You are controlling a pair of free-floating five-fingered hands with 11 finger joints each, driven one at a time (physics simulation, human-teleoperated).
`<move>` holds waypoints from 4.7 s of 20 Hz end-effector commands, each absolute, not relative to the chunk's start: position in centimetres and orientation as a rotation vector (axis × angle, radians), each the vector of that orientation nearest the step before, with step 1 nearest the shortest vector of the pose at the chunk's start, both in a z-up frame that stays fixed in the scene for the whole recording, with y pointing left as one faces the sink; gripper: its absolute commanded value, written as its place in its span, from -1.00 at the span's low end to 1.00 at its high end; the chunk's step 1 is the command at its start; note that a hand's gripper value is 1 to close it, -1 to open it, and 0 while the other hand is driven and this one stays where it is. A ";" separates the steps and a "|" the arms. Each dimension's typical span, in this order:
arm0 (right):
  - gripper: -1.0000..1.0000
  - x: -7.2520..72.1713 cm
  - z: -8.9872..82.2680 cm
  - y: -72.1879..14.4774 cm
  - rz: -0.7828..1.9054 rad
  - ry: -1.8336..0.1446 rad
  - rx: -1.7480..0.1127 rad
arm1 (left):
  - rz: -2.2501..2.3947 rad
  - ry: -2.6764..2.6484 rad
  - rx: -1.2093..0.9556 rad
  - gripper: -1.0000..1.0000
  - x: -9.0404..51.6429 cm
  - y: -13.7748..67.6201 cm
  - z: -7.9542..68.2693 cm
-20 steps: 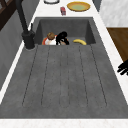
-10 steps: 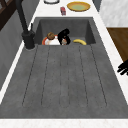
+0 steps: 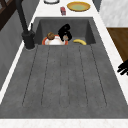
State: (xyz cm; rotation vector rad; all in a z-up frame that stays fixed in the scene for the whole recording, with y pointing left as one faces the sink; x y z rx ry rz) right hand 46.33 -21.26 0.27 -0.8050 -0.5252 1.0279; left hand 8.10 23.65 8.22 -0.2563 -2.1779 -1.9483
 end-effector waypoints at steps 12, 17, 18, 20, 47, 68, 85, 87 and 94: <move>1.00 39.5 9.4 -20.9 1.039 -0.496 -0.762 | -1.948 -2.178 -0.256 0.00 8.1 23.6 8.2; 1.00 36.5 12.2 -20.4 1.081 -0.496 -0.785 | -1.948 -2.178 -0.256 0.00 8.1 23.6 8.2; 1.00 35.9 12.9 -20.4 1.096 -0.503 -0.816 | -1.948 -2.178 -0.256 0.00 8.1 23.6 8.2; 1.00 34.9 14.1 -20.3 1.112 -0.505 -0.845 | -1.948 -2.178 -0.256 0.00 8.1 23.6 8.2; 1.00 26.9 31.9 -19.4 1.129 -0.642 -0.886 | -1.948 -2.178 -0.256 0.00 8.1 23.6 8.2; 1.00 24.7 41.4 -27.5 1.094 -0.605 -0.862 | -1.948 -2.178 -0.256 0.00 8.1 23.6 8.2; 1.00 24.7 44.4 -35.7 1.128 -0.606 -0.843 | -1.948 -2.178 -0.256 0.00 8.1 23.6 8.2; 1.00 24.8 44.5 -36.6 1.133 -0.601 -0.846 | -1.948 -2.178 -0.256 0.00 8.1 23.6 8.2; 1.00 24.8 44.4 -40.3 1.123 -0.595 -0.848 | -1.949 -2.178 -0.256 0.00 8.1 23.6 8.2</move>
